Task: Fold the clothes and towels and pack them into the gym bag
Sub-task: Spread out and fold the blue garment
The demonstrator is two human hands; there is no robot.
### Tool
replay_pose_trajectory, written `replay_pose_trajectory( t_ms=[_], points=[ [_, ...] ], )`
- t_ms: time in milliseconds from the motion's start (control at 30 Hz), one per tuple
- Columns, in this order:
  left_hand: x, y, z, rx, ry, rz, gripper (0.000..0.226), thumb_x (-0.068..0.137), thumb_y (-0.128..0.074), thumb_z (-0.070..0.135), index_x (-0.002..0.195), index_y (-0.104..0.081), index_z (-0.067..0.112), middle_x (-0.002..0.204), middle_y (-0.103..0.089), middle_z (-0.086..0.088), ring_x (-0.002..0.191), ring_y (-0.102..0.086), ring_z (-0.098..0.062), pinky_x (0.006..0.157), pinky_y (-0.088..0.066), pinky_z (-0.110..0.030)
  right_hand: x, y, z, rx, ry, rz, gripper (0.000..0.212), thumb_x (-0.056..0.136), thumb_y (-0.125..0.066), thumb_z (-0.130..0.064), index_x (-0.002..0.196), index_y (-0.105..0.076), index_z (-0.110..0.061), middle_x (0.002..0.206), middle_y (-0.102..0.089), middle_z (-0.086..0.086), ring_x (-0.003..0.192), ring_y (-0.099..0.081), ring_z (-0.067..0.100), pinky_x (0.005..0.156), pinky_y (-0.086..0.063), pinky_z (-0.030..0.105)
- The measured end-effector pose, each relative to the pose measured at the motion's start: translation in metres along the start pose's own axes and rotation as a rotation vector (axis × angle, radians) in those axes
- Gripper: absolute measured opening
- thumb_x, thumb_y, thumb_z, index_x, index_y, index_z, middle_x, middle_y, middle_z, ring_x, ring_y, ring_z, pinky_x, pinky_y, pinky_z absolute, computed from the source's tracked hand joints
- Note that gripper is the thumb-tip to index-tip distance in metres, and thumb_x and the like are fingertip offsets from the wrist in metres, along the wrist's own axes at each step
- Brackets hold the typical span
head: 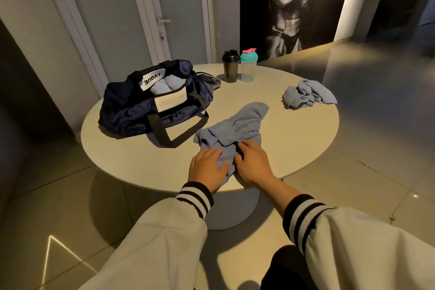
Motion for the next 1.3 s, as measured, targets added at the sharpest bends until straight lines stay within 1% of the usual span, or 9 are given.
replay_pose_trajectory(
  t_ms=[233, 300, 400, 533, 633, 767, 967, 1133, 1300],
  points=[
    [-0.016, 0.049, -0.068, 0.323, 0.222, 0.052, 0.051, 0.1, -0.05, 0.025, 0.147, -0.037, 0.04, 0.165, -0.017, -0.001, 0.153, -0.002, -0.024, 0.121, 0.0, -0.05, -0.004, -0.008, -0.009, -0.126, 0.022, -0.061, 0.063, 0.094, -0.025, -0.046, 0.144, -0.047, -0.015, 0.149, -0.047, 0.008, 0.133, -0.042, 0.032, 0.109, -0.035, 0.052],
    [-0.019, 0.052, -0.053, 0.257, 0.137, 0.097, 0.052, 0.098, -0.055, 0.021, 0.146, -0.04, 0.033, 0.162, -0.027, -0.003, 0.151, -0.015, -0.023, 0.121, -0.006, -0.043, -0.011, -0.016, -0.021, -0.164, 0.105, -0.115, 0.063, 0.096, -0.023, -0.047, 0.145, -0.046, -0.015, 0.152, -0.045, 0.007, 0.137, -0.038, 0.031, 0.114, -0.029, 0.052],
    [-0.022, 0.028, -0.011, -0.106, 0.009, 0.0, 0.048, 0.103, -0.046, 0.029, 0.15, -0.039, 0.02, 0.155, -0.04, -0.001, 0.142, -0.035, -0.02, 0.119, -0.022, -0.032, -0.014, -0.015, -0.026, -0.147, 0.176, -0.119, 0.056, 0.099, -0.031, -0.041, 0.145, -0.049, -0.014, 0.151, -0.047, 0.007, 0.138, -0.041, 0.029, 0.116, -0.03, 0.046],
    [-0.021, 0.001, 0.002, 0.089, -0.008, -0.05, 0.057, 0.105, -0.03, 0.048, 0.157, -0.022, 0.028, 0.164, -0.022, 0.004, 0.153, -0.013, -0.019, 0.125, -0.007, -0.041, -0.02, -0.011, -0.02, -0.059, 0.184, -0.128, 0.051, 0.094, -0.04, -0.03, 0.138, -0.057, -0.01, 0.143, -0.055, 0.011, 0.129, -0.05, 0.032, 0.109, -0.041, 0.043],
    [-0.026, 0.005, -0.004, 0.133, -0.025, -0.065, 0.052, 0.106, -0.029, 0.044, 0.156, -0.025, 0.03, 0.165, -0.021, 0.004, 0.153, -0.012, -0.018, 0.124, -0.006, -0.039, -0.018, 0.003, -0.006, 0.016, 0.024, 0.02, 0.048, 0.087, -0.038, -0.024, 0.122, -0.063, -0.004, 0.126, -0.061, 0.015, 0.11, -0.057, 0.04, 0.089, -0.049, 0.047],
    [-0.038, 0.029, -0.027, 0.013, -0.003, 0.032, 0.038, 0.101, -0.042, 0.035, 0.138, -0.05, 0.028, 0.144, -0.049, 0.004, 0.137, -0.04, -0.019, 0.118, -0.025, -0.038, -0.018, 0.016, 0.024, 0.085, -0.453, 0.114, 0.067, 0.1, -0.042, -0.028, 0.157, -0.013, -0.007, 0.165, -0.009, 0.012, 0.151, -0.01, 0.032, 0.121, -0.011, 0.054],
    [-0.043, 0.052, -0.04, 0.07, 0.158, 0.157, 0.02, 0.096, -0.041, 0.035, 0.085, -0.057, 0.03, 0.099, -0.055, 0.005, 0.105, -0.049, -0.019, 0.117, -0.021, -0.047, -0.031, 0.008, -0.012, -0.128, 0.017, 0.157, 0.052, 0.096, -0.046, -0.034, 0.144, -0.043, -0.015, 0.155, -0.029, 0.011, 0.146, -0.02, 0.031, 0.121, -0.007, 0.058],
    [-0.031, 0.021, -0.014, -0.072, -0.067, 0.013, 0.045, 0.103, -0.042, 0.039, 0.146, -0.044, 0.026, 0.157, -0.036, 0.002, 0.148, -0.024, -0.021, 0.122, -0.02, -0.044, -0.03, -0.008, -0.018, -0.193, 0.178, -0.047, 0.04, 0.103, -0.033, -0.037, 0.132, -0.057, -0.024, 0.134, -0.052, 0.0, 0.128, -0.043, 0.022, 0.11, -0.024, 0.045],
    [-0.026, 0.008, -0.015, 0.136, -0.002, -0.13, 0.057, 0.103, -0.03, 0.048, 0.157, -0.024, 0.03, 0.166, -0.016, 0.002, 0.153, -0.014, -0.019, 0.124, -0.011, -0.043, -0.029, -0.006, -0.011, -0.156, 0.059, -0.07, 0.035, 0.102, -0.038, -0.039, 0.124, -0.052, -0.016, 0.123, -0.052, 0.006, 0.115, -0.048, 0.029, 0.101, -0.033, 0.045]
  ],
)
Point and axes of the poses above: each hand's wrist, its own x-axis towards the middle knuckle, its own y-axis out of the back of the hand, z = x × y, the point moved 7 cm from there along x, towards the middle knuckle
